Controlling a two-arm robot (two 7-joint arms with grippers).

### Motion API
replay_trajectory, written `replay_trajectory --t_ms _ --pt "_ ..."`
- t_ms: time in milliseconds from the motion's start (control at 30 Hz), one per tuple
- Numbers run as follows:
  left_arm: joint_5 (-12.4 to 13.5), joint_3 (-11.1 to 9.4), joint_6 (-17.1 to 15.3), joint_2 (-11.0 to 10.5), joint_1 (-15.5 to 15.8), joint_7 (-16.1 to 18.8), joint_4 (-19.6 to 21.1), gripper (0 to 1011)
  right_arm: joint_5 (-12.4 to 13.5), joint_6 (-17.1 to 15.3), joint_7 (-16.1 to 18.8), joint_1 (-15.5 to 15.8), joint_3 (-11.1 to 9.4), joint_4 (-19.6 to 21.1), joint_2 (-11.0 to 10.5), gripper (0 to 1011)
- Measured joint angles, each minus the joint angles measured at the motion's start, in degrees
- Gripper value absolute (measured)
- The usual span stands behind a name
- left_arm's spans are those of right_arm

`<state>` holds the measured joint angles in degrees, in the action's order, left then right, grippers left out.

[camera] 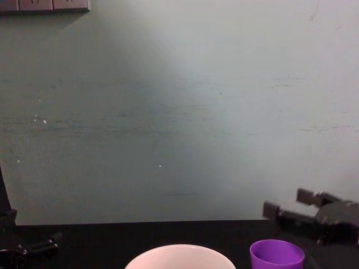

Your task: Pick up the cup and pour the mung beans from the cup into the bowl.

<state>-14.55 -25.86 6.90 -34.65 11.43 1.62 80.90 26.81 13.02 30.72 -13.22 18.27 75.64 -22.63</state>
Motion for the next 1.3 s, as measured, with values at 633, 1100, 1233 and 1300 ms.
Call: replay_trajectory --t_ms 633,1100,1233,1300 --pt "0.00 0.00 0.00 0.00 0.00 0.00 0.00 1000 -14.87 -0.94 -25.11 1.33 -6.11 -0.49 4.94 1003" --pt "0.00 0.00 0.00 0.00 0.00 0.00 0.00 1000 -18.31 -0.99 -27.19 1.15 -7.01 -1.72 6.18 1003" --pt "0.00 0.00 0.00 0.00 0.00 0.00 0.00 1000 -18.24 -0.96 -27.21 1.14 -7.01 -1.72 6.18 1003" --pt "0.00 -0.01 0.01 0.00 0.00 0.00 0.00 1000 -18.22 -0.95 -27.21 1.14 -7.01 -1.72 6.17 1003"
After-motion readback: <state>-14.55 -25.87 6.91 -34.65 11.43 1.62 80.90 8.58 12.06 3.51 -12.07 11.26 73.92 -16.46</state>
